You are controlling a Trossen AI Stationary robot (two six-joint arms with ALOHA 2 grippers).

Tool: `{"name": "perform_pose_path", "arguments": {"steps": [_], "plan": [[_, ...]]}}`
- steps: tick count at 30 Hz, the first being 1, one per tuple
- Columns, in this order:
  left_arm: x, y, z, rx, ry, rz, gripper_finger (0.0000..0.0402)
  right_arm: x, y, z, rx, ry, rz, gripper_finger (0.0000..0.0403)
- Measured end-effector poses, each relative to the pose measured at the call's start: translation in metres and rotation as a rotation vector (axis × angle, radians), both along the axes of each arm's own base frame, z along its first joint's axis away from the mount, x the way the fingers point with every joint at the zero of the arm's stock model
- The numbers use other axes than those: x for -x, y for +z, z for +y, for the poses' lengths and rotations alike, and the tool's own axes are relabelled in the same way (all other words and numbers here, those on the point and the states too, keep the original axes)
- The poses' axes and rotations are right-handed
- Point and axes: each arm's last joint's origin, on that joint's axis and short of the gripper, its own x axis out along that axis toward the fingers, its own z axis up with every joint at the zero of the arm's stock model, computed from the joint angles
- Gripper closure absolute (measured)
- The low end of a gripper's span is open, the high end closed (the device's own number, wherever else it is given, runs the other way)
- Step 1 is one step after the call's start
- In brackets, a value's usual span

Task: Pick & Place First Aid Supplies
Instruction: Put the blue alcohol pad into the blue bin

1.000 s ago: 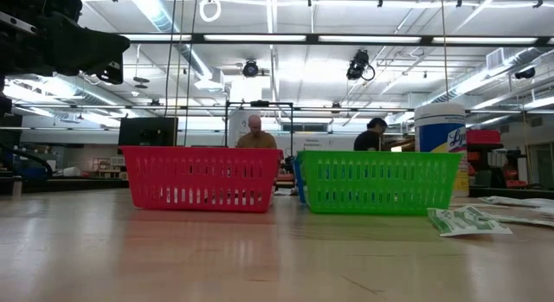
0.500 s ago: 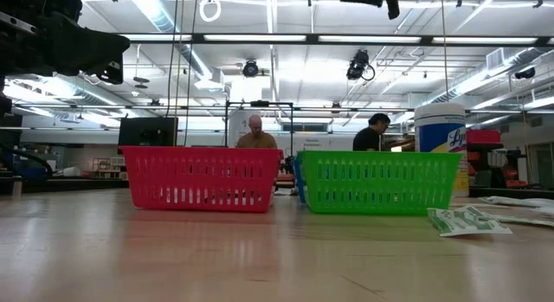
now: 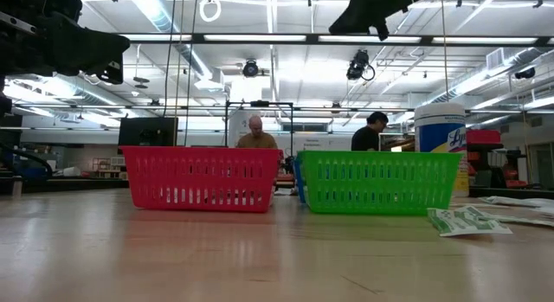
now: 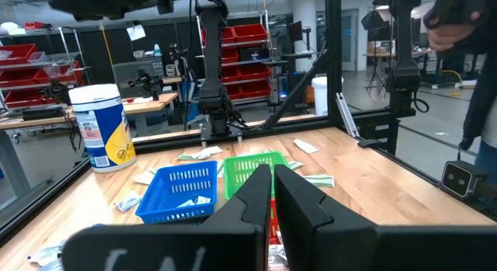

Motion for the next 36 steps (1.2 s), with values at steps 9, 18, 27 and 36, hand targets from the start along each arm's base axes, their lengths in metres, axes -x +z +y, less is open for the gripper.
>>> {"name": "perform_pose_path", "arguments": {"steps": [9, 18, 27, 36], "plan": [[0.0, 0.0, 0.0, 0.0, 0.0, 0.0, 0.0376, 0.009, -0.019, -0.016, -0.068, -0.07, 0.169, 0.0385], [0.0, 0.0, 0.0, 0.0, 0.0, 0.0, 0.0376, 0.024, -0.038, -0.023, -0.104, -0.085, 0.419, 0.0385], [0.0, 0.0, 0.0, 0.0, 0.0, 0.0, 0.0376, 0.023, -0.046, -0.032, -0.068, -0.054, 0.5, 0.0385], [0.0, 0.0, 0.0, 0.0, 0.0, 0.0, 0.0376, 0.004, -0.035, -0.042, -0.127, 0.017, 0.489, 0.0385]]}}
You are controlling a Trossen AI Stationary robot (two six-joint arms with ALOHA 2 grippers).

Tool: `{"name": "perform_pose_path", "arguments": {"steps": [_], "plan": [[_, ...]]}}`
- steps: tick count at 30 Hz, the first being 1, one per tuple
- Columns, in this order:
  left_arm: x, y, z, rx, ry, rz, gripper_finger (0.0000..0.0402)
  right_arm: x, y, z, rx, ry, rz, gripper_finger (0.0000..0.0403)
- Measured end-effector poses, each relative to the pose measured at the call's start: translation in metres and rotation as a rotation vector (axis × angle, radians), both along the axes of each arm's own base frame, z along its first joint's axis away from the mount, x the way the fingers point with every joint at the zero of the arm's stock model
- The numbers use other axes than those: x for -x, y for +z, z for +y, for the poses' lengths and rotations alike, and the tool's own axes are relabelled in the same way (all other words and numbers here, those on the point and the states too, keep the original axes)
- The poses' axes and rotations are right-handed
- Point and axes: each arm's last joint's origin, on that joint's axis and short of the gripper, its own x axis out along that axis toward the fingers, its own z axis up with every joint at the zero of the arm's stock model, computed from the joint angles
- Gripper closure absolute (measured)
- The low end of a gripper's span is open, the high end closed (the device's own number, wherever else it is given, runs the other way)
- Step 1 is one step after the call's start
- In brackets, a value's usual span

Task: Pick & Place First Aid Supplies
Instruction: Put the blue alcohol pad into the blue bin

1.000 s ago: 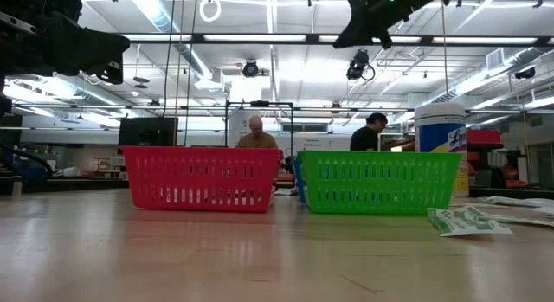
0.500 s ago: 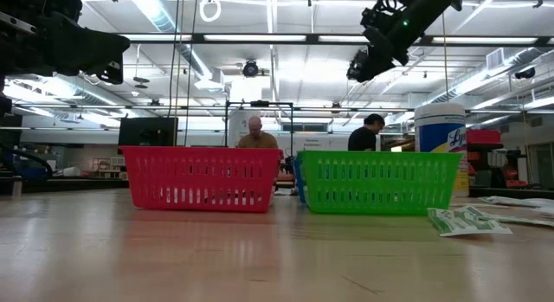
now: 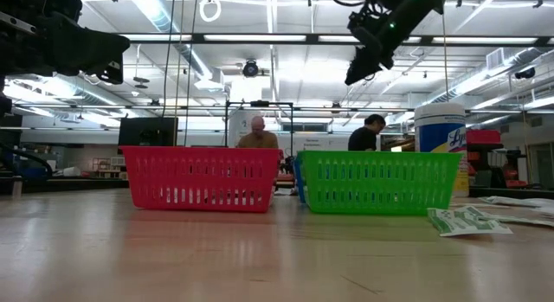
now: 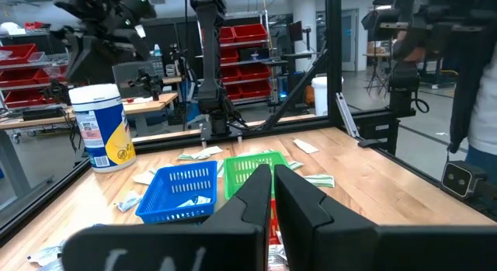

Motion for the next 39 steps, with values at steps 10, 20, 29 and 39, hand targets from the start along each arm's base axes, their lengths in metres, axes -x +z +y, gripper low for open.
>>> {"name": "perform_pose_path", "arguments": {"steps": [10, 20, 29, 39], "plan": [[0.0, 0.0, 0.0, 0.0, 0.0, 0.0, 0.0376, -0.043, 0.009, -0.015, -0.03, 0.029, 0.052, 0.0385], [0.0, 0.0, 0.0, 0.0, 0.0, 0.0, 0.0376, -0.081, -0.013, -0.022, -0.097, 0.109, 0.097, 0.0385], [0.0, 0.0, 0.0, 0.0, 0.0, 0.0, 0.0376, -0.11, -0.05, -0.022, -0.328, 0.215, 0.047, 0.0353], [0.0, 0.0, 0.0, 0.0, 0.0, -0.001, 0.0376, -0.124, -0.067, -0.021, -0.405, 0.136, 0.028, 0.0235]]}}
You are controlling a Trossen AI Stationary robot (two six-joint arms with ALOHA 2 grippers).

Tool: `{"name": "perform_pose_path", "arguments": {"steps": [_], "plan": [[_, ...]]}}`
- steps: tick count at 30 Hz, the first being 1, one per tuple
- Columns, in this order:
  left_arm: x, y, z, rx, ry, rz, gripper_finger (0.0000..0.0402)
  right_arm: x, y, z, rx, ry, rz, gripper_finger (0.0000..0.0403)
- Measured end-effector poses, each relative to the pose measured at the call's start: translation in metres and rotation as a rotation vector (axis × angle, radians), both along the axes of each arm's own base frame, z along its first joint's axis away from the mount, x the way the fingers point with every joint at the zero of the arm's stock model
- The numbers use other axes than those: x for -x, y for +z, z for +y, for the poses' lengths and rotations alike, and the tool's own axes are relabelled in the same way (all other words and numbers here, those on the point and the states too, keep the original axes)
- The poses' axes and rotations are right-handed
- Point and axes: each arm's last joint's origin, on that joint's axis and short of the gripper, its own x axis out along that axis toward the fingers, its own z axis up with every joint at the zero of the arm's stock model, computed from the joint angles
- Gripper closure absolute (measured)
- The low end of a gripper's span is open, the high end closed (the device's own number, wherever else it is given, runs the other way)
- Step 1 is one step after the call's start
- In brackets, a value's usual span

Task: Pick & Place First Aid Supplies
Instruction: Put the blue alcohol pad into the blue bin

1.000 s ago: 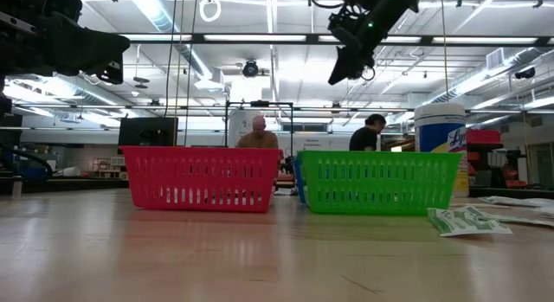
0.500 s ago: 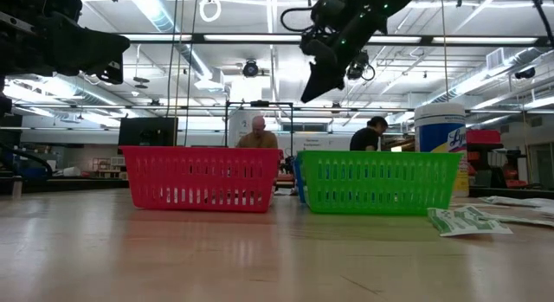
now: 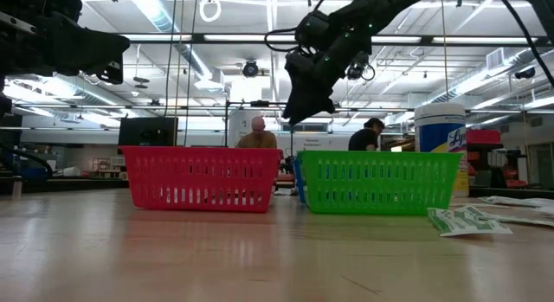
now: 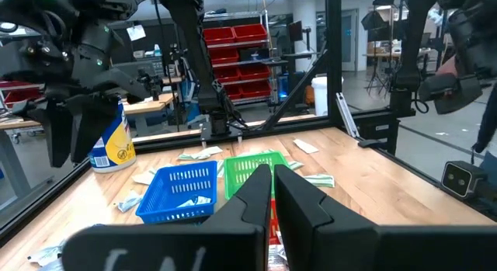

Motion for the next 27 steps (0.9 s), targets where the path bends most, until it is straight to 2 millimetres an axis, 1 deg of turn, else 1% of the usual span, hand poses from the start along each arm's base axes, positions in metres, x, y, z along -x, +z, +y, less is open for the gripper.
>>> {"name": "perform_pose_path", "arguments": {"steps": [2, 3, 7, 9, 11, 14, 20, 22, 27], "plan": [[0.0, 0.0, 0.0, 0.0, 0.0, 0.0, 0.0376, 0.0, 0.002, 0.0, -0.008, -0.003, 0.012, 0.0218], [0.0, 0.0, 0.0, 0.0, 0.0, 0.0, 0.0376, 0.001, 0.006, 0.0, -0.012, -0.004, 0.02, 0.0211], [0.0, 0.0, 0.0, 0.0, 0.0, 0.0, 0.0376, -0.004, 0.03, -0.003, 0.039, -0.016, 0.006, 0.019], [0.0, 0.0, 0.0, 0.0, 0.0, 0.0, 0.0376, -0.006, 0.039, -0.005, 0.054, -0.016, 0.012, 0.0183], [0.0, 0.0, 0.0, 0.0, 0.0, 0.001, 0.0376, -0.01, 0.051, -0.009, 0.085, -0.058, -0.008, 0.018], [0.0, 0.0, 0.0, 0.0, -0.001, 0.001, 0.0376, -0.014, 0.059, -0.015, 0.102, -0.109, 0.0, 0.0179], [0.0, 0.0, 0.0, 0.0, -0.003, 0.001, 0.0376, -0.028, 0.048, -0.024, 0.094, -0.094, 0.071, 0.0179], [0.0, 0.0, 0.0, 0.0, -0.002, 0.001, 0.0376, -0.035, 0.038, -0.027, 0.088, -0.087, 0.1, 0.0179], [0.0, 0.0, 0.0, 0.0, -0.003, 0.001, 0.0376, -0.047, 0.007, -0.033, 0.061, -0.083, 0.172, 0.0179]]}}
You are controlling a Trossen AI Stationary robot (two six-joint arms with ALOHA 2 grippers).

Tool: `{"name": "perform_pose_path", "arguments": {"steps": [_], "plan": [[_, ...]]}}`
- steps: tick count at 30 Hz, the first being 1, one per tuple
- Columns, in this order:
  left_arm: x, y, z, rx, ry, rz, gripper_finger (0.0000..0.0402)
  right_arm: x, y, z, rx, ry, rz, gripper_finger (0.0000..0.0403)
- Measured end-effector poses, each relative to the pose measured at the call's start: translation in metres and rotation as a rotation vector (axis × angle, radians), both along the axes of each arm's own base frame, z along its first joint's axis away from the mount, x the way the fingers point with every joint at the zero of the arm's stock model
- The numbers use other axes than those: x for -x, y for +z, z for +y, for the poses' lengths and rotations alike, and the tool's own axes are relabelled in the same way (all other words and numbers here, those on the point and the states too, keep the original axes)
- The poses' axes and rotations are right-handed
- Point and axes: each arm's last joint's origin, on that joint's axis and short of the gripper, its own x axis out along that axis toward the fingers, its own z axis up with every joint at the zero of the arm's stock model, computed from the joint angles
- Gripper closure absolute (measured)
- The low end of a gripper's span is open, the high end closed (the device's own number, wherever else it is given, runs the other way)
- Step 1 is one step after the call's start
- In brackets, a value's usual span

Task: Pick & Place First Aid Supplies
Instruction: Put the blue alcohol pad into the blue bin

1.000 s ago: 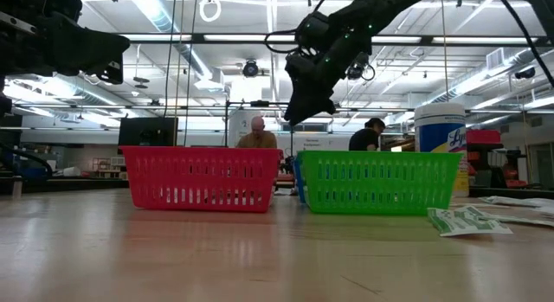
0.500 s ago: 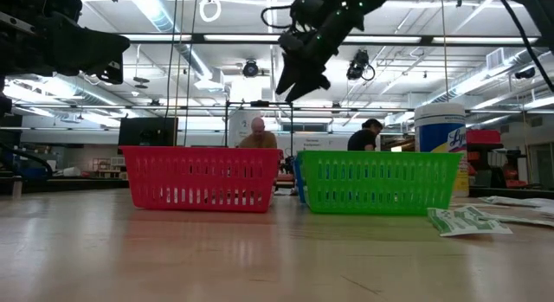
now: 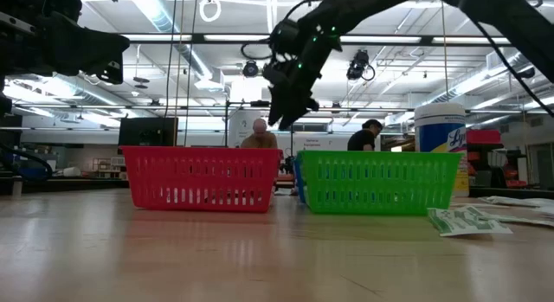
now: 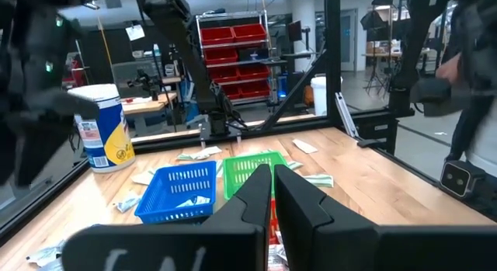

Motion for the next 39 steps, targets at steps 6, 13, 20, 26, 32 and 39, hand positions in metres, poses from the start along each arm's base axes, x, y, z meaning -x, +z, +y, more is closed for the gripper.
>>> {"name": "perform_pose_path", "arguments": {"steps": [6, 13, 20, 26, 32, 39], "plan": [[0.0, 0.0, 0.0, 0.0, 0.0, 0.0, 0.0376, -0.008, -0.03, -0.006, 0.014, -0.059, 0.082, 0.0179], [0.0, 0.0, 0.0, 0.0, -0.001, 0.0, 0.0376, -0.007, -0.032, -0.015, 0.025, -0.17, 0.056, 0.0179], [0.0, 0.0, 0.0, 0.0, -0.001, 0.0, 0.0376, -0.004, -0.045, -0.017, 0.004, -0.192, 0.07, 0.0179], [0.0, 0.0, 0.0, 0.0, 0.0, 0.0, 0.0376, -0.005, -0.058, -0.015, -0.036, -0.161, 0.034, 0.0179], [0.0, 0.0, 0.0, 0.0, 0.0, 0.0, 0.0376, -0.004, -0.072, -0.014, -0.025, -0.161, 0.029, 0.0179], [0.0, 0.0, 0.0, 0.0, -0.001, 0.0, 0.0376, 0.005, -0.09, -0.013, -0.058, -0.158, 0.083, 0.0179]]}}
